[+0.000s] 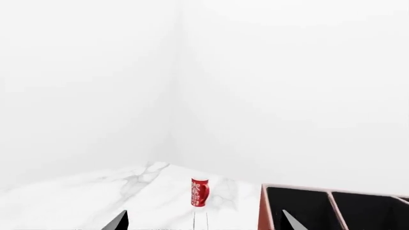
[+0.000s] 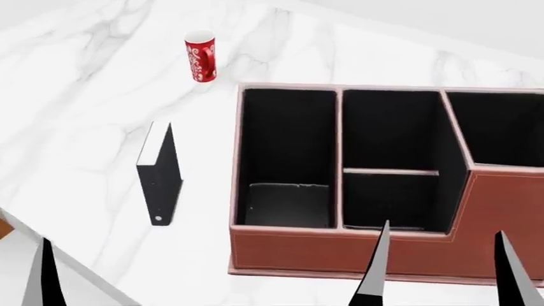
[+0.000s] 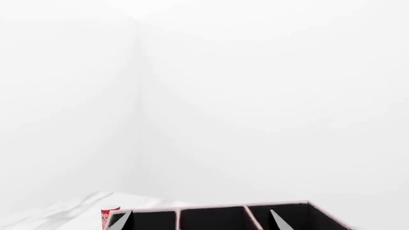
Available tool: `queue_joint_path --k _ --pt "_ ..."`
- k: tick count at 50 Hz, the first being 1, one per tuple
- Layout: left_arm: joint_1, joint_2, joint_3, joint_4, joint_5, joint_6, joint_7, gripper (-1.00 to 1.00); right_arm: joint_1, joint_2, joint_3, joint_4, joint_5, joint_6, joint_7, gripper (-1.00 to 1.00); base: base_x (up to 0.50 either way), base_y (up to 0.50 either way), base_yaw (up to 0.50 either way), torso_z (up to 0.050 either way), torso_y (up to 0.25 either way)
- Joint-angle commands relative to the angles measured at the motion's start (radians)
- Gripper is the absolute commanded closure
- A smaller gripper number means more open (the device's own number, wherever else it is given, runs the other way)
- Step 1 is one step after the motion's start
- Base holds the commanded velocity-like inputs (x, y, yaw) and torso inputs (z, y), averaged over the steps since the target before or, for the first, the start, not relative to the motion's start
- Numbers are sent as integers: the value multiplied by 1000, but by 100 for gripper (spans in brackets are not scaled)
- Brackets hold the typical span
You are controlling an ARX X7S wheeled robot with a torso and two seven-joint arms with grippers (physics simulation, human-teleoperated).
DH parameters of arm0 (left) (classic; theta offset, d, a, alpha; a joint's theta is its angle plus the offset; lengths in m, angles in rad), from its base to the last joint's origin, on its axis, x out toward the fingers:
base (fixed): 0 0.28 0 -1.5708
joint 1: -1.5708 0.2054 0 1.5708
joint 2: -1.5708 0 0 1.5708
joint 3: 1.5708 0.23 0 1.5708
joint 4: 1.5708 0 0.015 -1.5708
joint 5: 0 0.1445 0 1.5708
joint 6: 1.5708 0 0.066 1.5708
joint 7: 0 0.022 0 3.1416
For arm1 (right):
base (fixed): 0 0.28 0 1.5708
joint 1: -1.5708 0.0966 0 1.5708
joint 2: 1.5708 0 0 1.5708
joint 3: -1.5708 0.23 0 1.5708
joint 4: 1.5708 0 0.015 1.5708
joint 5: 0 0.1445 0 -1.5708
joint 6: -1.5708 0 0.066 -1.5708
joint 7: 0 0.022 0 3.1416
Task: Pick up the book and place it in the left compartment of the caddy.
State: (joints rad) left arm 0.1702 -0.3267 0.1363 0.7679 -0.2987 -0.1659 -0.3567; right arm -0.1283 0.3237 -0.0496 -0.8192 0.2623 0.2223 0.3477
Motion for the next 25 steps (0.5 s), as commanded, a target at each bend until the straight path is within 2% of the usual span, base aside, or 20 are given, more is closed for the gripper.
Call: queue_joint_path --k 1,9,22,25 --pt "-2 -4 6 -5 -3 7 -3 -100 -1 5 4 4 10 -10 5 -100 261 -426 0 0 0" --pt "-1 -7 9 -9 -3 11 -6 -100 2 7 4 5 13 0 15 -100 237 -386 0 0 0" --pt "-3 -12 13 -5 -7 9 -15 -100 3 13 1 -4 5 -11 23 -100 4 3 0 0 0" --pt "-2 -14 13 -5 -8 10 -16 -100 -1 16 -1 -2 4 -24 19 -100 309 189 0 0 0"
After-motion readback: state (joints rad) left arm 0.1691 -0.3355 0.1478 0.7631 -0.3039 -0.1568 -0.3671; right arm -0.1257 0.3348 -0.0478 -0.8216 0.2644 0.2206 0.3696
